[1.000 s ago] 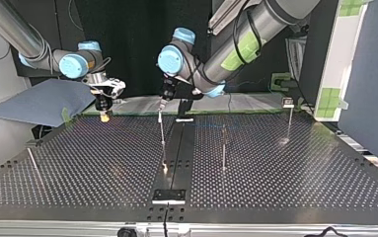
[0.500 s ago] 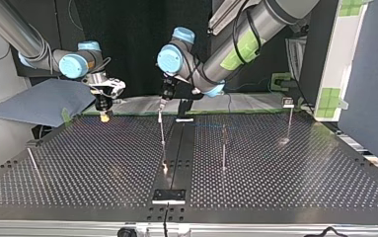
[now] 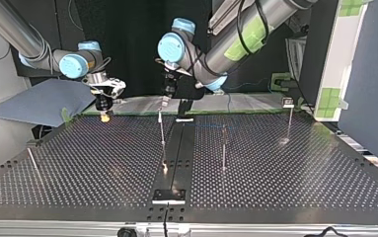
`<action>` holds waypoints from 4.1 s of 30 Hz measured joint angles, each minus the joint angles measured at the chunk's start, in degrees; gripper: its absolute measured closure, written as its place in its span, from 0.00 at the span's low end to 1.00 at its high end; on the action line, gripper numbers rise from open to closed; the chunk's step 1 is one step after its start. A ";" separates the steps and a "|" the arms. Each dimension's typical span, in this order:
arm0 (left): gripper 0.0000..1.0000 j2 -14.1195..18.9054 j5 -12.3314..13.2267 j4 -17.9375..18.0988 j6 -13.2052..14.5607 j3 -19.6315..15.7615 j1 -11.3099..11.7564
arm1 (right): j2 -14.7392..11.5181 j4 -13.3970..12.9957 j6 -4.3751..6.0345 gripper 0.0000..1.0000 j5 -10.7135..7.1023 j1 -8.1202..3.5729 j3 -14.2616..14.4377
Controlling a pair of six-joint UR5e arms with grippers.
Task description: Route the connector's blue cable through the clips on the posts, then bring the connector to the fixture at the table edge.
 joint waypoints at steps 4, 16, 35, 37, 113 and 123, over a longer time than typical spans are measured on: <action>0.00 2.03 -1.53 2.02 -1.25 -2.03 -0.12 | 0.00 0.12 0.09 1.00 0.00 0.07 0.01; 0.00 8.23 -7.62 8.24 -5.09 -8.23 0.43 | 0.00 0.47 0.22 1.00 0.00 -0.04 0.01; 0.00 17.47 -9.78 17.08 -6.32 -17.48 0.04 | 0.00 0.75 1.08 1.00 0.03 -0.26 0.00; 0.00 18.53 -9.78 17.39 -6.50 -18.52 0.03 | 0.00 0.79 1.10 1.00 0.06 -0.27 0.00; 0.00 30.68 -4.51 28.92 -12.00 -52.03 3.27 | -11.88 12.35 4.90 1.00 11.16 -1.42 -9.15; 0.00 30.70 -4.51 31.66 -11.60 -51.13 3.81 | -16.74 17.20 2.46 1.00 14.22 -2.64 -9.95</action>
